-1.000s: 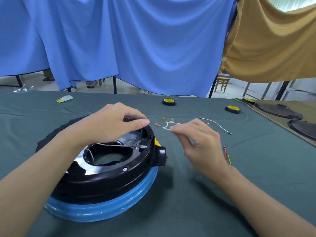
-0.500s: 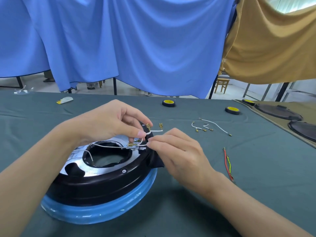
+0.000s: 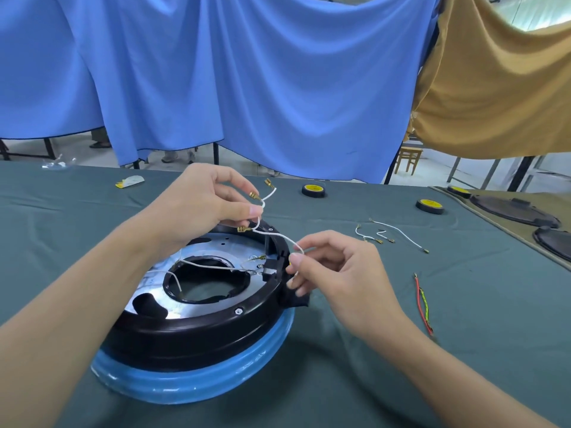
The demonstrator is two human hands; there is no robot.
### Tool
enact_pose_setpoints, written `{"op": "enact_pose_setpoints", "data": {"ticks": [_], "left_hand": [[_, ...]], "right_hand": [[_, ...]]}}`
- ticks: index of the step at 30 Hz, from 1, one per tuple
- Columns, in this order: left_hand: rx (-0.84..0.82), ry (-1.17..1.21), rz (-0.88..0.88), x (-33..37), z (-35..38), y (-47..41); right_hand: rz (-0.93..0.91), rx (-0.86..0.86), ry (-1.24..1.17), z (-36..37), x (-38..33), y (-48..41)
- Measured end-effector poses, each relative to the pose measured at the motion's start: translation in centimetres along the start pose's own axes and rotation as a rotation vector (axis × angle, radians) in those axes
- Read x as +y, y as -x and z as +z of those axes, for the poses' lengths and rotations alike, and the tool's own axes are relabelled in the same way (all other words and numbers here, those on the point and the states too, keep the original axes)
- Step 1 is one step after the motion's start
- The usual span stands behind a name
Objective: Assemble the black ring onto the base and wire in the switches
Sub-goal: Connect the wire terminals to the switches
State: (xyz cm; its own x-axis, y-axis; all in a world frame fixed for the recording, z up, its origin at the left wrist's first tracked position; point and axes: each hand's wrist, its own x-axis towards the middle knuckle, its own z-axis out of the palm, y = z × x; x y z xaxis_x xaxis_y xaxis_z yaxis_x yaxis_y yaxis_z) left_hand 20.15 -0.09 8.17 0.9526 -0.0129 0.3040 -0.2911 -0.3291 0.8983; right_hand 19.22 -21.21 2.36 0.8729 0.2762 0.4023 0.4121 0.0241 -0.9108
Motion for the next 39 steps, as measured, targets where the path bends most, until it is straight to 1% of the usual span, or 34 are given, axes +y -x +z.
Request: {"op": "enact_pose_setpoints", "data": {"ticks": [2,3,5,6,8,10,11,14,17,20,21,22,25,27,29,32,33,35,39], "left_hand": [[0.011,-0.005,0.007,0.1,-0.1,0.1],[0.01,-0.012,0.014,0.2,-0.1,0.1],[0.006,-0.01,0.032,0.3,-0.1,0.2],[0.006,-0.002,0.04,0.3,-0.1,0.2],[0.008,-0.004,0.046,0.3,-0.1,0.2],[0.021,-0.01,0.046,0.3,-0.1,0.1],[0.032,-0.003,0.05,0.3,-0.1,0.1],[0.084,0.045,0.073,0.4,-0.5,0.0],[0.13,0.073,0.077,0.6,-1.4,0.0],[0.103,0.075,0.05,0.7,-2.7,0.0],[0.091,0.078,0.036,0.7,-3.0,0.0],[0.082,0.073,0.026,0.7,-3.3,0.0],[0.042,0.028,-0.003,0.5,-3.9,0.2],[0.022,0.011,-0.034,0.4,-4.6,0.3],[0.052,-0.111,-0.073,0.2,-5.9,0.2],[0.079,-0.443,-0.166,-0.1,-8.2,0.4],[0.074,-0.49,-0.197,-0.2,-8.8,0.5],[0.06,-0.508,-0.24,-0.6,-9.5,0.7],[0.024,-0.562,-0.307,-1.6,-9.8,0.5]], "right_hand": [[0.019,-0.024,0.06,0.2,-0.4,0.1],[0.005,-0.016,0.156,0.2,-0.6,-0.1],[-0.053,0.058,0.39,0.1,-1.1,-0.8],[-0.089,0.108,0.466,0.0,-1.6,-1.3],[-0.156,0.171,0.566,0.3,-2.6,-2.5],[-0.197,0.179,0.619,1.1,-3.5,-3.9],[-0.191,0.168,0.599,1.7,-3.9,-4.5],[-0.081,0.124,0.485,3.9,-4.6,-6.0],[-0.025,0.136,0.352,5.8,-4.7,-6.9],[0.057,0.148,0.21,6.7,-5.1,-7.6],[0.07,0.145,0.208,6.9,-5.3,-7.9],[0.069,0.138,0.255,7.1,-5.4,-8.2],[0.045,0.108,0.511,7.6,-6.1,-8.7],[0.005,0.078,0.494,7.9,-6.5,-8.8],[-0.011,0.044,0.445,8.1,-6.7,-8.8],[0.006,-0.032,0.455,8.4,-6.5,-8.9],[0.014,-0.044,0.454,8.5,-6.6,-8.9],[0.037,-0.079,0.436,8.7,-6.9,-9.4],[0.098,-0.242,0.355,8.8,-7.6,-10.1]]}}
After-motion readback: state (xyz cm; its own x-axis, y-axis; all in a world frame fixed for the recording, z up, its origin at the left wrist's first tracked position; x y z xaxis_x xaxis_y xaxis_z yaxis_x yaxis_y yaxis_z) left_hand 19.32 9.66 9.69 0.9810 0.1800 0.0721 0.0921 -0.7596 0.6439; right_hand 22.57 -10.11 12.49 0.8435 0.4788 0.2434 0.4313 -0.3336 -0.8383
